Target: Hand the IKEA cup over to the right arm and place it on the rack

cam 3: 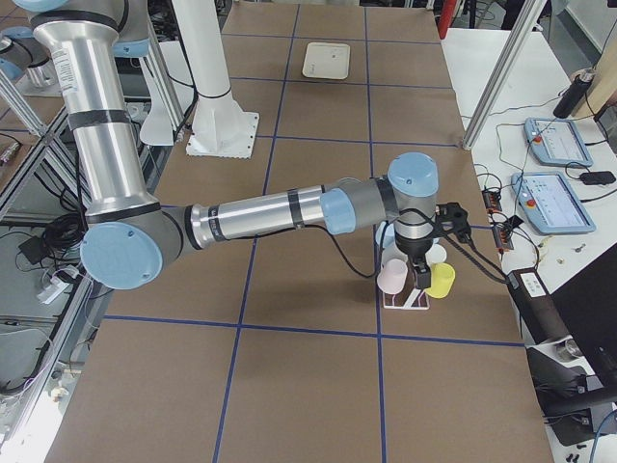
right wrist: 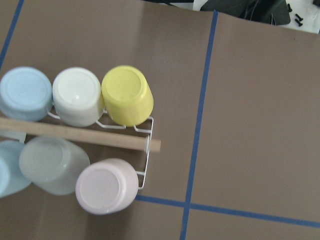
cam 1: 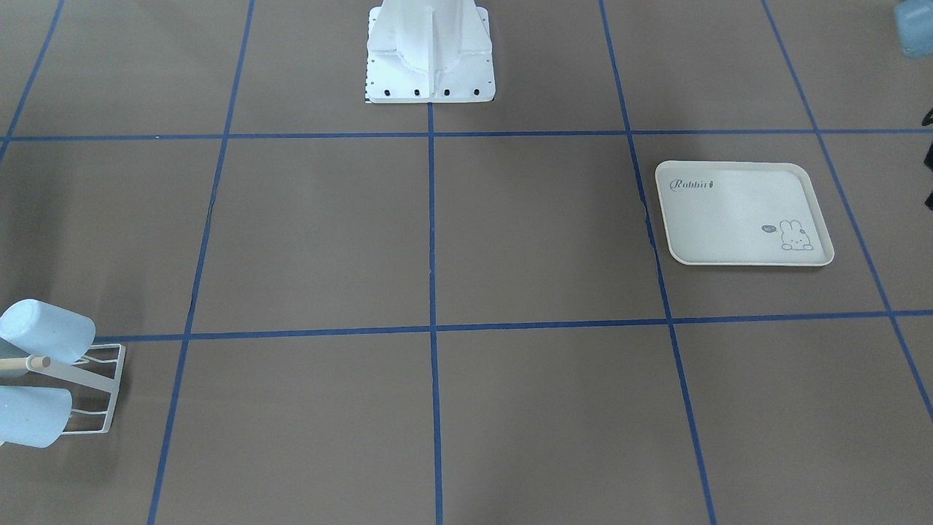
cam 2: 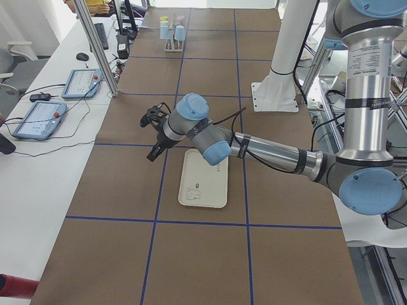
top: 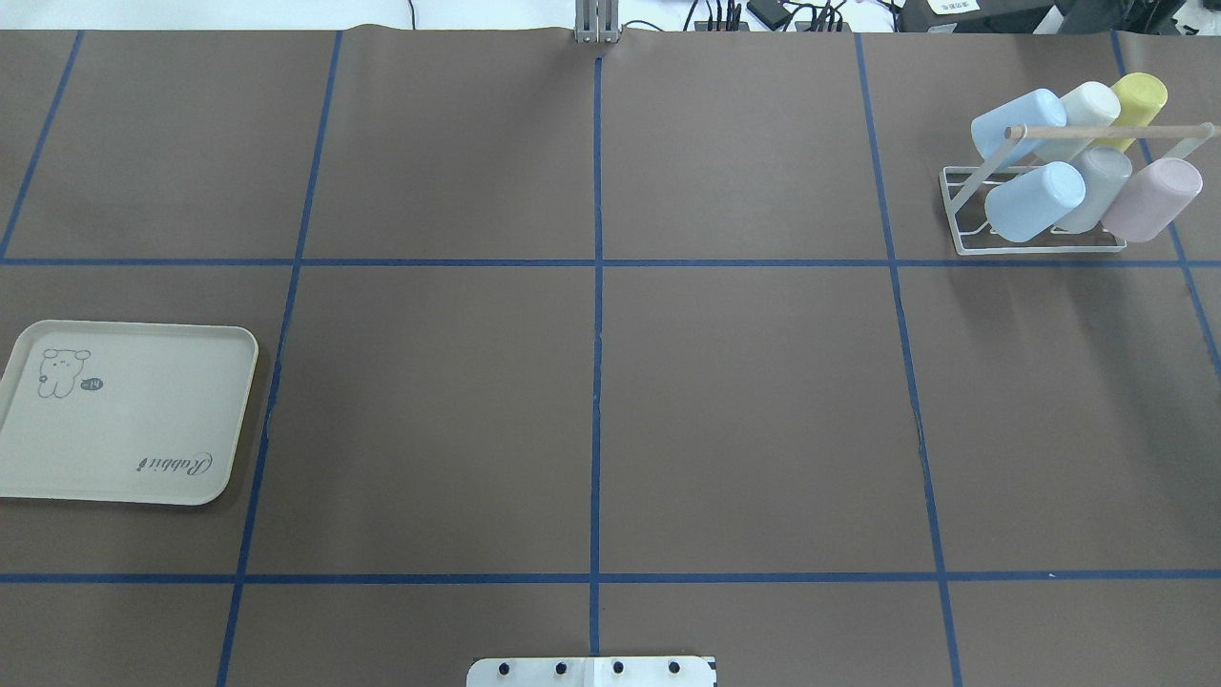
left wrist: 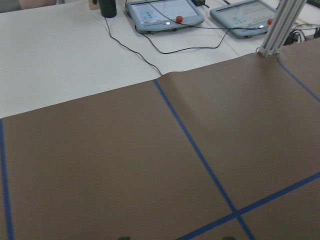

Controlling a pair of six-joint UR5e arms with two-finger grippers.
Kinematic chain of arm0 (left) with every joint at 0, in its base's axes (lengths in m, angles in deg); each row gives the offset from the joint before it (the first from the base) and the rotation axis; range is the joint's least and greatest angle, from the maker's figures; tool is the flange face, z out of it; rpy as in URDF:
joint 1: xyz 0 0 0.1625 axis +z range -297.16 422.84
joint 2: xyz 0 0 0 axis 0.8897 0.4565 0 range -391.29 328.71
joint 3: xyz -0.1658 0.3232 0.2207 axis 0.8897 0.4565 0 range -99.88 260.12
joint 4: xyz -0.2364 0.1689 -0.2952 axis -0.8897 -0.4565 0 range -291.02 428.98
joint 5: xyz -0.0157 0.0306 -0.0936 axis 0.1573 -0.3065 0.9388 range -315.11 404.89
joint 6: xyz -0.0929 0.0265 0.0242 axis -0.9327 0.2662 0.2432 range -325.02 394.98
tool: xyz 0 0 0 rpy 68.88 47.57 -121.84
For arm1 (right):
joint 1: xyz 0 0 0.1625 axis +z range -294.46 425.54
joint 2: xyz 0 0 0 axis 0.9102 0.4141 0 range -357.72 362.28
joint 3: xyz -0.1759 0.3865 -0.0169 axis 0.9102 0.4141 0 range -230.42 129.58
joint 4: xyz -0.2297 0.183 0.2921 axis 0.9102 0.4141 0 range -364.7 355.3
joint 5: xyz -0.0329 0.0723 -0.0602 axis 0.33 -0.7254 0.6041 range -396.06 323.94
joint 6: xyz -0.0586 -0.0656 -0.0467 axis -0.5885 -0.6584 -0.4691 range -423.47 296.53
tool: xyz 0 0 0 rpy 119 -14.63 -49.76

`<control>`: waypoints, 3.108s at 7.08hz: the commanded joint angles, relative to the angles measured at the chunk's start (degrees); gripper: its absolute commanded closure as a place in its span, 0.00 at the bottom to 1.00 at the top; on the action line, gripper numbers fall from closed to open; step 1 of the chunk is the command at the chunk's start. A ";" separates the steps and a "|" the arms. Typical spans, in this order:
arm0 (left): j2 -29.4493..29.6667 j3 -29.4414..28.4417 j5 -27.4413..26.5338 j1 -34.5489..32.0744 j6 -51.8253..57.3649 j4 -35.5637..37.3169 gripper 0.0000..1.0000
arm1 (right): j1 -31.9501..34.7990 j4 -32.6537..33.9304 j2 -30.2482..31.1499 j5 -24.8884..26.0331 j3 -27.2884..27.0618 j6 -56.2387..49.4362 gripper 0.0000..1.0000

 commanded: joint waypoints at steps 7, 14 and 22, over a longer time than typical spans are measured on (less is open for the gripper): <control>0.23 -6.22 8.00 -3.77 4.79 17.74 0.00 | -2.75 8.64 10.86 -2.78 -4.21 -2.60 0.00; -0.02 -4.91 4.57 -3.68 4.79 18.62 0.00 | -5.92 8.64 13.22 -3.12 -8.24 -2.25 0.00; 0.32 -3.15 9.31 -3.68 3.20 18.00 0.00 | -2.85 8.64 13.32 -3.73 -7.10 -1.63 0.00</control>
